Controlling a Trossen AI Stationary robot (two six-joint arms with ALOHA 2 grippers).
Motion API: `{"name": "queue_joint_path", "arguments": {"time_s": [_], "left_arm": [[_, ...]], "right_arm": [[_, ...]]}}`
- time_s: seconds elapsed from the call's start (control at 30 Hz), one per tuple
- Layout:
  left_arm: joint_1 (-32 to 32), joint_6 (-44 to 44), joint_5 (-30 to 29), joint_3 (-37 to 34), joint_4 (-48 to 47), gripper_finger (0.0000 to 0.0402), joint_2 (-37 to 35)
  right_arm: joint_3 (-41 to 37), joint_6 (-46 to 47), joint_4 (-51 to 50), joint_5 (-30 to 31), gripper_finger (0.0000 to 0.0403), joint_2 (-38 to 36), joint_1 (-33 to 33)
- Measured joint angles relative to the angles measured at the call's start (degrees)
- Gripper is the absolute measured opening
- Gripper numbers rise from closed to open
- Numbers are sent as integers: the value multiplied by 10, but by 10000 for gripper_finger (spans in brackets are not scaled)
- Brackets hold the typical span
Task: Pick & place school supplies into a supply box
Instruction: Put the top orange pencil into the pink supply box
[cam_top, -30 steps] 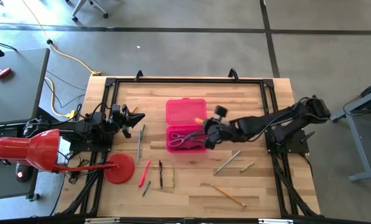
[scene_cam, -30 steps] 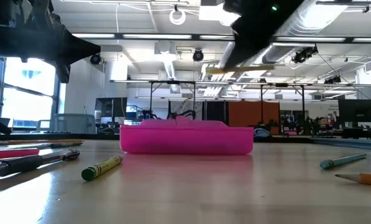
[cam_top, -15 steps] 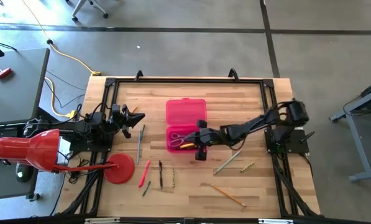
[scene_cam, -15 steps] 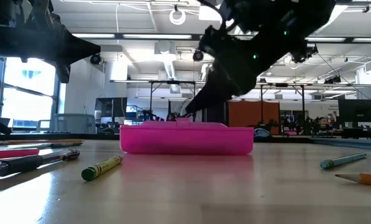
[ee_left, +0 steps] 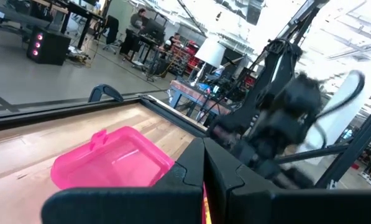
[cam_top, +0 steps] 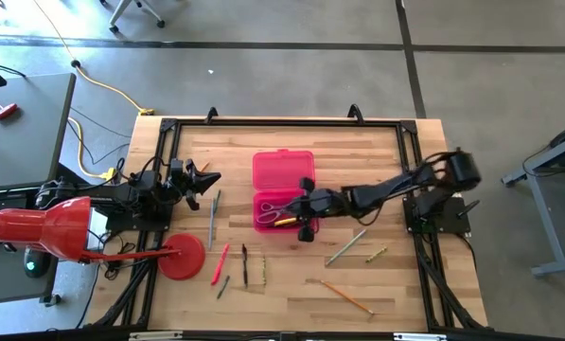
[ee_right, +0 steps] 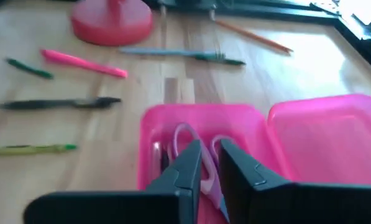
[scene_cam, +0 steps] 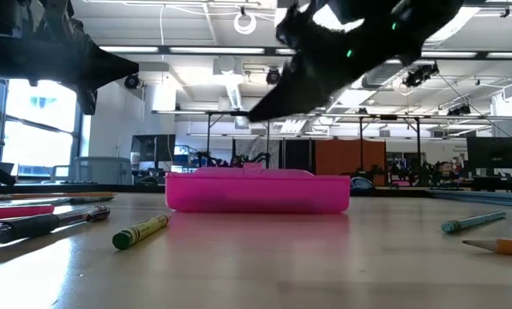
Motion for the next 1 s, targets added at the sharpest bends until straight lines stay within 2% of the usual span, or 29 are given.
{"name": "queue_joint_path", "arguments": {"time_s": [0.07, 0.2, 0.37, 0.43, 0.6, 0.77, 1.0], "left_arm": [[0, 0, 0, 0, 0, 33, 0], [0, 4, 0, 0, 0, 33, 0], [0, 5, -1, 0, 0, 33, 0], [0, 5, -2, 0, 0, 33, 0], [0, 5, -2, 0, 0, 33, 0], [0, 5, -2, 0, 2, 33, 0], [0, 4, 0, 0, 0, 33, 0]], "right_arm": [[0, 0, -42, -18, 46, -40, 9], [0, 1, -139, -91, 69, -103, 41], [0, 15, -224, -195, 90, -125, 95], [0, 25, -248, -197, 95, -119, 119], [0, 25, -325, -144, 98, -91, 171], [0, -10, -316, -133, 82, -54, 200], [0, -23, -312, -141, 64, -22, 196]]}}
